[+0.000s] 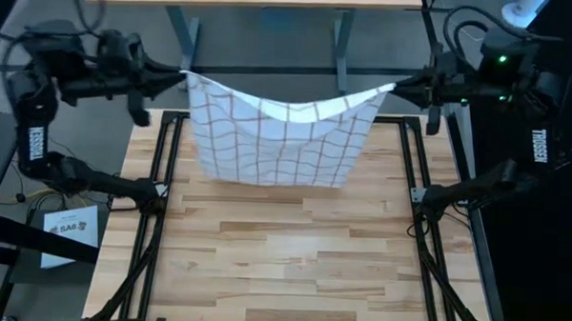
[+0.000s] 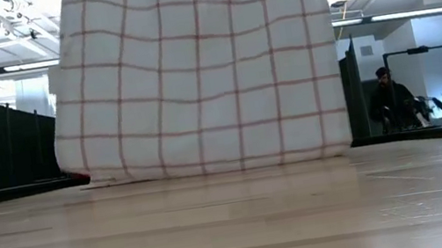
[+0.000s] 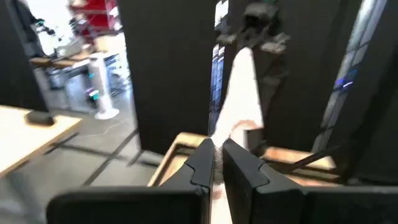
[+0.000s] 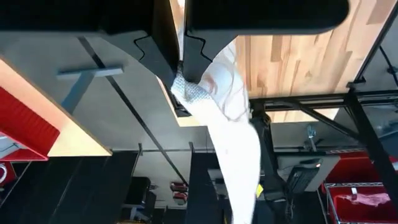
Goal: Roll towel
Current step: Roll the white squared towel
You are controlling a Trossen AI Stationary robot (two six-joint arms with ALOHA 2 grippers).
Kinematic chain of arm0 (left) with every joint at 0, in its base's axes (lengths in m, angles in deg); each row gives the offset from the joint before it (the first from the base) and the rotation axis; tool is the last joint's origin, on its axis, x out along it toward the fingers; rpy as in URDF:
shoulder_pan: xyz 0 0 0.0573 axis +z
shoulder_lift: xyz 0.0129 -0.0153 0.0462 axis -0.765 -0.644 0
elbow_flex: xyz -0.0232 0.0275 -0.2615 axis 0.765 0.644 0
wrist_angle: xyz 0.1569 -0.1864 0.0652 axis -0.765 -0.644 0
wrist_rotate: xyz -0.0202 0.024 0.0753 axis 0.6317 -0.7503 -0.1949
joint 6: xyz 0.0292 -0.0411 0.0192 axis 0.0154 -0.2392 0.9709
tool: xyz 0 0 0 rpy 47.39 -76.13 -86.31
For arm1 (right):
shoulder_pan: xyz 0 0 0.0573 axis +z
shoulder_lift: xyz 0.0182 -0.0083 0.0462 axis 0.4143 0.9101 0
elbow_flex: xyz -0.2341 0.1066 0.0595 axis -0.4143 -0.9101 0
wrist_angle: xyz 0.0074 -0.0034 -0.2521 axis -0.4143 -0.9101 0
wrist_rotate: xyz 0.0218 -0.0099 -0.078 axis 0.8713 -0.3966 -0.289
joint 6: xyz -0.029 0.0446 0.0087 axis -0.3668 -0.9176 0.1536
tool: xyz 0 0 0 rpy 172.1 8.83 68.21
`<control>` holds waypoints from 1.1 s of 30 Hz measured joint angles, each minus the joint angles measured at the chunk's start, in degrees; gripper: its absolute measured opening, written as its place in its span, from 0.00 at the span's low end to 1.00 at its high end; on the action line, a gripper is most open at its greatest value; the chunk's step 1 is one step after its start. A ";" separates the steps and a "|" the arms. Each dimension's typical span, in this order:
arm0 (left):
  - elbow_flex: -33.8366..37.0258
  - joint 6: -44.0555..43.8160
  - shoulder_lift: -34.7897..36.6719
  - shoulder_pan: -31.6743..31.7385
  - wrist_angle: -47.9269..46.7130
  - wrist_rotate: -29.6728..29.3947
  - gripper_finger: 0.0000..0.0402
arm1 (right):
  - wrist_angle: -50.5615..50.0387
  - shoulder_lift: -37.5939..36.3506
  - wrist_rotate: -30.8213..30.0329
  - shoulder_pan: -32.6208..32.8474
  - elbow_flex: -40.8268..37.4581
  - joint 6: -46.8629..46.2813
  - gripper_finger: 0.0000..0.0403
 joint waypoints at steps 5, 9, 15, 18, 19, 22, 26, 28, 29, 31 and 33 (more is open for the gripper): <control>4.15 1.12 1.03 -5.54 1.13 -2.65 0.02 | 2.28 -2.25 0.01 0.00 -5.32 -0.42 0.00; 8.51 1.11 0.92 -12.85 2.58 -7.93 0.02 | 3.01 -4.69 0.02 0.14 -10.68 -1.30 0.00; 17.16 -0.03 1.54 -24.31 7.00 -15.01 0.02 | 8.59 -10.04 0.04 3.27 -21.38 -4.47 0.00; 20.99 -1.81 1.84 -29.42 8.17 -19.21 0.02 | 11.32 -12.69 0.11 5.11 -27.30 -6.35 0.00; 22.23 -2.57 1.69 -31.08 9.20 -20.60 0.02 | 12.34 -13.52 0.08 5.75 -29.15 -7.03 0.00; 25.41 -4.55 1.96 -35.61 11.95 -24.90 0.02 | 15.09 -15.98 -0.08 7.54 -34.35 -9.15 0.00; 28.98 -7.84 3.55 -41.55 15.35 -31.37 0.02 | 17.10 -18.79 -1.08 10.72 -40.51 -11.46 0.00; 31.45 -9.43 4.10 -44.60 16.85 -35.08 0.02 | 18.63 -20.19 -2.80 12.81 -43.44 -12.75 0.00; 32.63 -10.19 4.17 -46.01 17.02 -36.10 0.02 | 19.68 -20.92 -3.12 13.86 -44.83 -13.44 0.00; 35.07 -12.23 4.39 -48.29 16.81 -37.69 0.02 | 21.41 -22.23 -3.91 16.20 -47.42 -15.01 0.00; 37.94 -14.59 4.97 -50.50 17.50 -39.21 0.02 | 23.44 -23.24 -4.32 18.76 -50.18 -16.48 0.00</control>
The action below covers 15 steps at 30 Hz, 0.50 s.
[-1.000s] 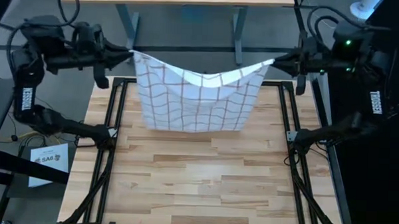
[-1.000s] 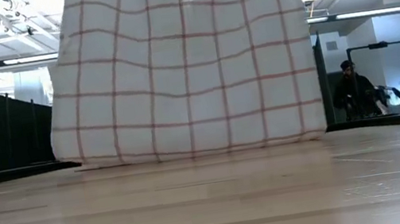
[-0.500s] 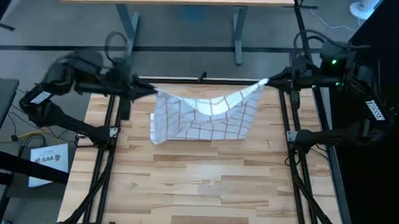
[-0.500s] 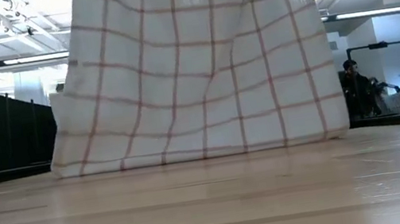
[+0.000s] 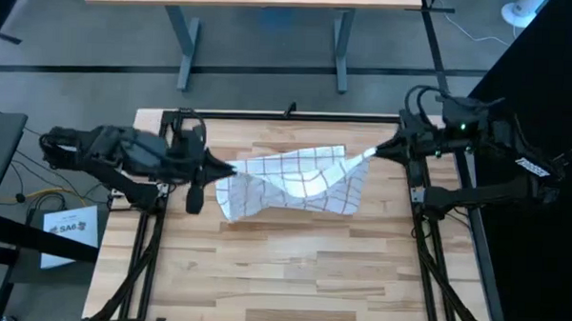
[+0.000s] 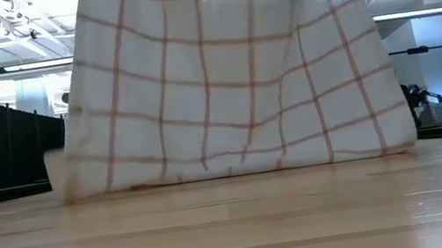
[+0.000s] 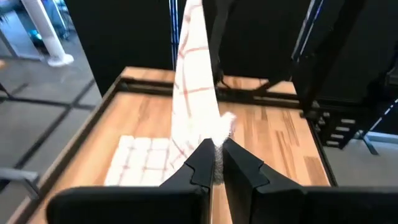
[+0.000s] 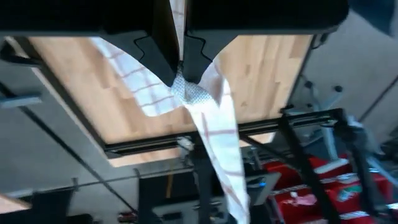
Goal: Roll towel
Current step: Roll the white squared towel
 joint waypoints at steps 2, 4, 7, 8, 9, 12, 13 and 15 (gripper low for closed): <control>3.31 -2.37 0.46 -2.14 2.33 -0.74 0.02 | 2.04 -0.65 -0.77 2.97 -2.89 -1.57 0.00; 6.67 -4.10 0.50 -4.14 5.67 -1.33 0.02 | 3.93 -0.76 -2.56 6.21 -5.48 -2.96 0.00; 11.05 -6.44 0.48 -7.15 10.81 -2.59 0.02 | 6.09 -0.67 -5.25 11.05 -8.61 -5.05 0.00; 12.13 -7.50 0.53 -8.38 12.46 -3.41 0.02 | 6.75 -0.50 -6.56 12.92 -9.53 -5.97 0.00; 13.19 -8.77 0.56 -9.72 13.54 -4.52 0.02 | 7.57 -0.39 -8.19 14.79 -10.51 -6.91 0.00; 16.15 -12.88 0.50 -14.15 14.99 -8.09 0.02 | 9.78 0.31 -14.26 21.21 -12.97 -9.68 0.00; 17.06 -14.20 0.47 -15.81 15.53 -9.53 0.02 | 11.02 0.61 -16.71 23.31 -13.53 -10.47 0.00; 19.02 -16.84 0.50 -19.07 16.81 -12.70 0.02 | 12.80 1.38 -21.88 27.86 -14.56 -12.36 0.00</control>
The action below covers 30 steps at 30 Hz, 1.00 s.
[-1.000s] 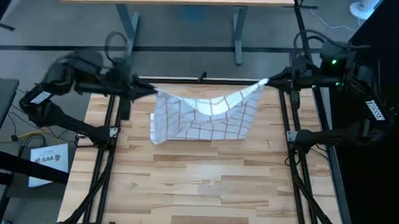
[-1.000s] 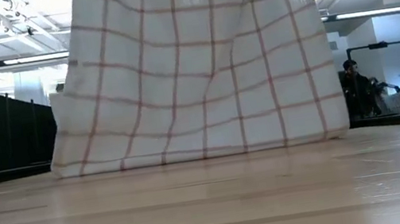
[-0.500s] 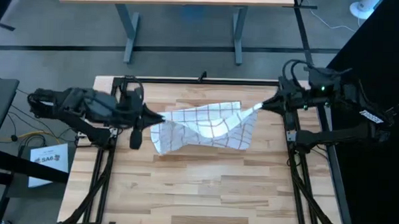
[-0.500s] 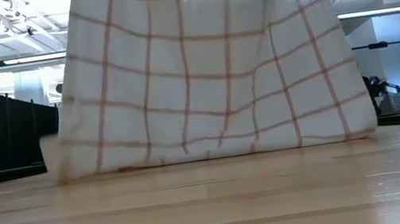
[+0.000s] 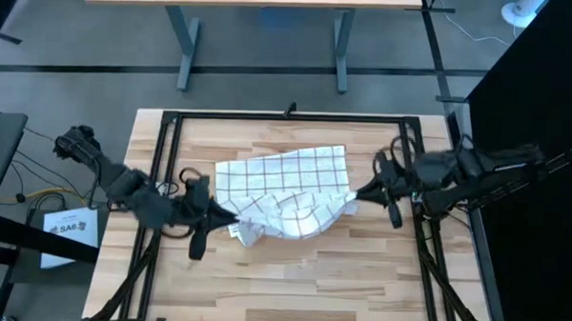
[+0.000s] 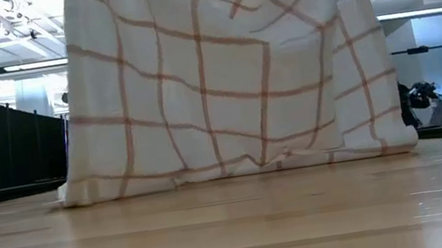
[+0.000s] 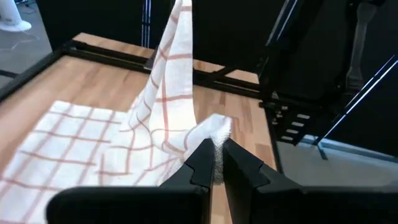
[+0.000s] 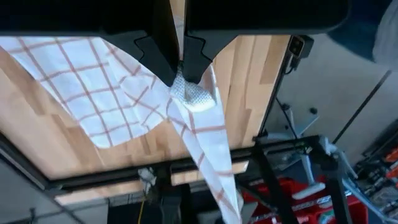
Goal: Roll towel
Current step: Roll the white squared towel
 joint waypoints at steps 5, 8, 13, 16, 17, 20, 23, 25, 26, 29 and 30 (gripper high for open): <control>4.66 -7.08 0.00 -7.62 0.12 -6.64 0.02 | 0.42 5.41 -11.57 9.48 -1.45 -7.11 0.00; 7.55 -11.73 -0.12 -10.95 0.58 -6.96 0.02 | 0.97 10.11 -15.76 13.26 -1.43 -11.87 0.00; 13.39 -16.66 -0.17 -16.28 5.53 -7.44 0.02 | 2.66 19.13 -17.41 17.43 -1.42 -20.00 0.00; 16.40 -18.76 -1.21 -18.83 8.54 -7.93 0.02 | 4.02 24.46 -17.49 20.04 -1.42 -25.53 0.00; 17.31 -19.42 -1.72 -19.44 9.83 -7.96 0.02 | 4.45 26.20 -17.47 20.87 -1.42 -27.32 0.00; 18.56 -22.13 -4.66 -21.03 12.59 -7.85 0.02 | 6.54 30.77 -17.49 23.82 -1.42 -33.39 0.00; 18.74 -23.36 -8.23 -21.86 14.69 -6.38 0.02 | 8.49 34.42 -17.49 26.59 -1.42 -39.20 0.00; 18.74 -24.09 -10.90 -22.19 17.41 -5.33 0.02 | 9.35 36.15 -17.49 28.41 -1.42 -42.81 0.00; 18.74 -24.38 -12.26 -22.34 18.68 -4.41 0.02 | 9.55 36.93 -17.51 29.28 -1.40 -44.53 0.00; 18.74 -24.49 -16.45 -22.60 23.02 -1.98 0.02 | 9.57 38.54 -18.30 31.26 -1.40 -48.70 0.00; 18.72 -24.74 -17.92 -22.63 24.52 -1.72 0.02 | 9.68 38.82 -18.34 31.73 -1.39 -49.67 0.00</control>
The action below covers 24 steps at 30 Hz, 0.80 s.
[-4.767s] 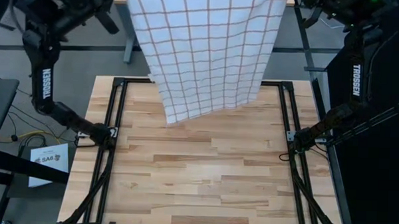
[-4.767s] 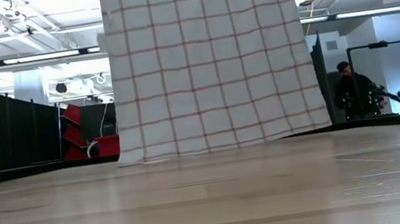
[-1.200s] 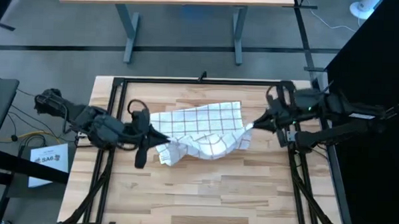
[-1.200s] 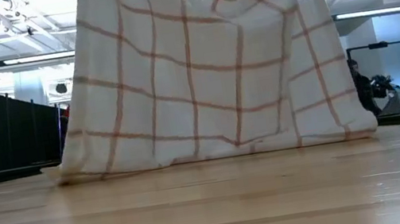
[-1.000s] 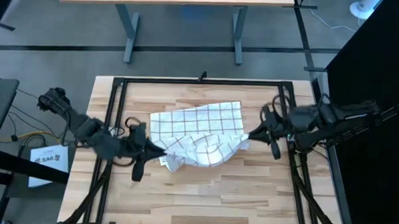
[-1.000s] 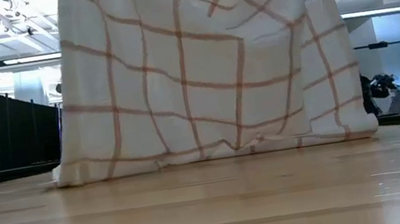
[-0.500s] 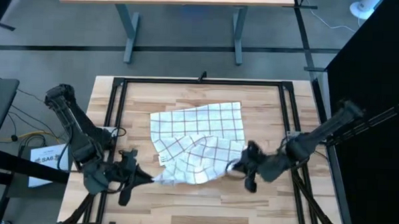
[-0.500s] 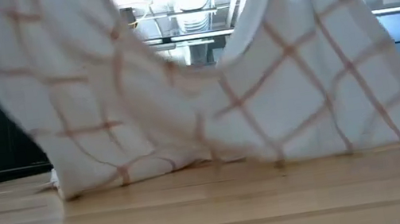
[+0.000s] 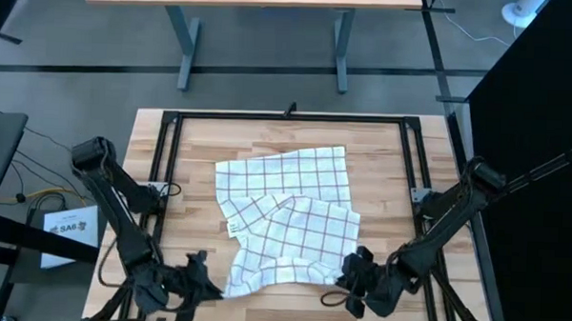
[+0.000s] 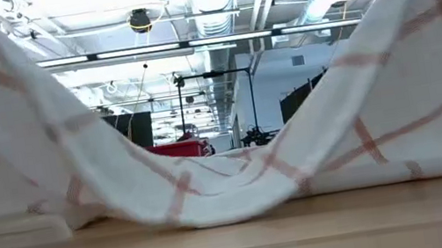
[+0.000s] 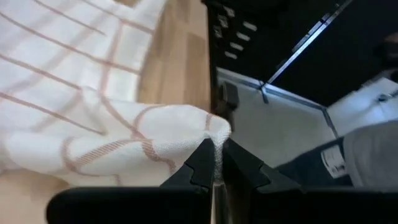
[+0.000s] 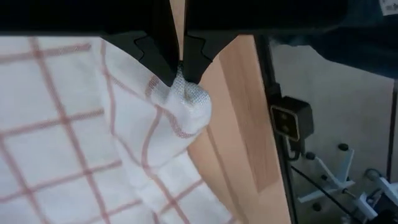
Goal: Roll towel
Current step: Roll the white squared towel
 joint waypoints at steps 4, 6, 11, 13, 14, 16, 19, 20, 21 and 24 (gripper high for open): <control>0.02 -3.84 -5.00 -0.25 2.18 0.34 0.02 | 0.04 0.09 -0.01 1.08 0.03 -2.08 0.00; -0.05 -7.72 -6.99 -0.27 2.78 0.40 0.02 | -0.81 0.09 0.03 1.04 0.03 -4.57 0.01; -0.02 -12.97 -8.93 -0.11 2.67 1.21 0.14 | -1.32 0.09 1.22 0.88 0.03 -6.71 0.12; -0.02 -13.60 -8.79 0.35 2.65 1.30 0.22 | -1.23 0.09 1.46 0.65 0.03 -7.06 0.18; -0.02 -13.43 -8.27 0.63 2.63 1.38 0.25 | -1.24 0.02 1.55 0.44 0.03 -7.03 0.21; -0.02 -12.07 -6.67 1.26 2.72 1.42 0.32 | -1.04 -0.02 1.55 0.04 0.03 -5.61 0.27; -0.04 -9.50 -3.50 2.56 1.63 1.45 0.40 | -0.80 -0.02 1.54 -1.14 0.71 0.02 0.34; -0.04 -8.79 -2.09 3.28 0.41 1.50 0.41 | -1.20 -0.02 1.57 -1.76 1.20 2.27 0.36; -0.07 -8.53 -0.63 4.27 -0.93 1.51 0.42 | -2.33 -0.02 1.55 -2.49 1.81 4.23 0.38; -0.13 -10.83 3.60 8.77 -11.05 0.49 0.43 | -9.90 -0.15 0.17 -6.99 2.88 6.16 0.42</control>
